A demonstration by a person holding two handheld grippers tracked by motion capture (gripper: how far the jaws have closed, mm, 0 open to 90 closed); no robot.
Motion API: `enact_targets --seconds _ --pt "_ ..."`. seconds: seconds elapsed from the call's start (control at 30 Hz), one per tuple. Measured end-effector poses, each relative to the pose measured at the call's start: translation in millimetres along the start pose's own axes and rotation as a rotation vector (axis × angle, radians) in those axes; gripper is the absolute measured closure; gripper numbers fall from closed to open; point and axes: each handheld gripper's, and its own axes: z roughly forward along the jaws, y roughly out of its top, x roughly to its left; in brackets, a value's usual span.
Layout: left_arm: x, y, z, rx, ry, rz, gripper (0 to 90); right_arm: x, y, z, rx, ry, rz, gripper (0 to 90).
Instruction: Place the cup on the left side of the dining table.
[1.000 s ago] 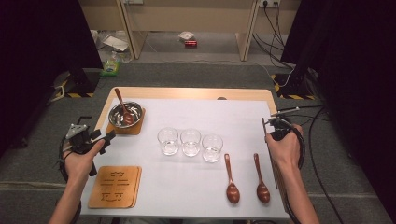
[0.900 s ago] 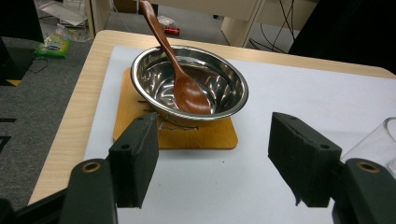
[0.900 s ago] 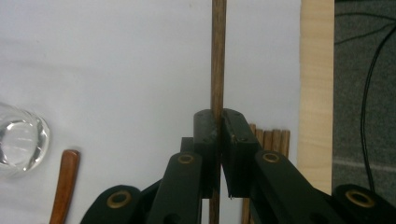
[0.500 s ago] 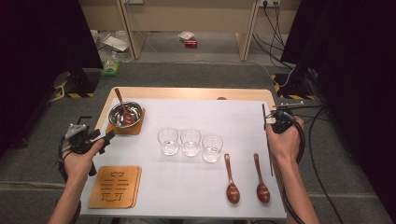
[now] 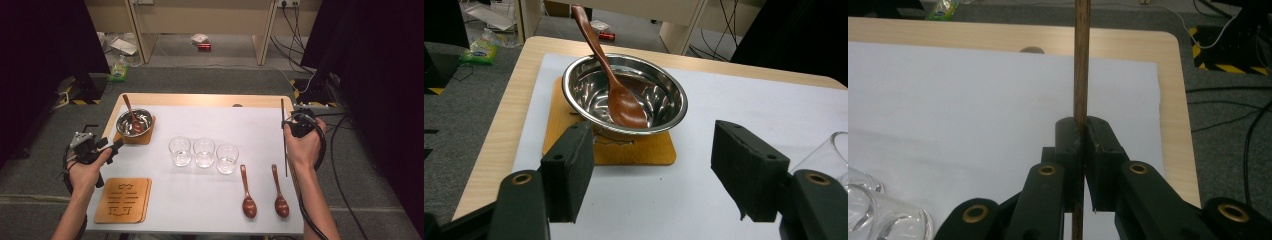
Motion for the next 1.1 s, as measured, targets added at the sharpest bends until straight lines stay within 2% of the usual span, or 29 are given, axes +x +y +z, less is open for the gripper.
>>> enact_targets --seconds 0.33,0.63,0.77,1.1 --pt "-2.3 4.1 4.1 -0.008 -0.015 0.006 33.6 9.0 9.0 -1.7 -0.075 0.025 -0.013 85.2" --pt "-8.8 21.5 9.3 -0.034 -0.051 0.021 34.2 16.0 12.7 -1.1 -0.115 0.041 -0.021 85.2" --pt "-13.5 28.5 13.8 -0.042 -0.071 0.023 34.5 19.2 14.0 0.0 -0.139 0.049 -0.020 85.2" --pt "-31.7 44.3 34.6 -0.056 -0.135 0.062 35.7 30.9 20.3 4.6 -0.191 0.063 -0.039 85.3"
